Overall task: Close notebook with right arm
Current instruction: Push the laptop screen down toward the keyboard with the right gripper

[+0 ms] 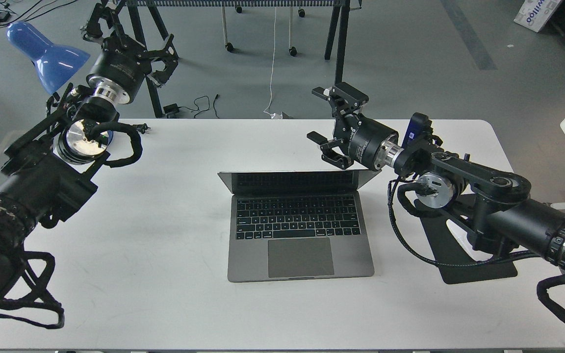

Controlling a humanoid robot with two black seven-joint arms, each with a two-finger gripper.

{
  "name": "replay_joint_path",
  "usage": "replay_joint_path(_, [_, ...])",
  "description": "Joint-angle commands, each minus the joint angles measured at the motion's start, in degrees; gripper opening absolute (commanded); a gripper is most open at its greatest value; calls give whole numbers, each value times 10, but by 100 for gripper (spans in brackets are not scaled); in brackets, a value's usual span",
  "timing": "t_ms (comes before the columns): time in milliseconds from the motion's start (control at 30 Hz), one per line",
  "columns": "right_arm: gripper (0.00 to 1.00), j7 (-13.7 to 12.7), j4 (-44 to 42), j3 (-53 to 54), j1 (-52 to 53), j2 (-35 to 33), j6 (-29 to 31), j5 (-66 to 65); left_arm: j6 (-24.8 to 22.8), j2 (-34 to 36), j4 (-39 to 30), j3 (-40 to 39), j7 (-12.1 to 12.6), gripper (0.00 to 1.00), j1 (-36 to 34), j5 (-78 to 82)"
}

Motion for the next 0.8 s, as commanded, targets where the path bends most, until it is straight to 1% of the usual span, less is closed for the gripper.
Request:
replay_joint_path(0, [100, -7, 23, -16, -7, -15, 0, 0, 0, 0, 0, 0, 0, 100, -1, 0])
replay_joint_path(267, [100, -19, 78, -56, -8, -44, -1, -12, 0, 0, 0, 0, 0, 100, -1, 0])
replay_joint_path(767, [100, -20, 100, -98, -63, -40, -7, -73, 0, 0, 0, 0, 0, 100, -1, 0])
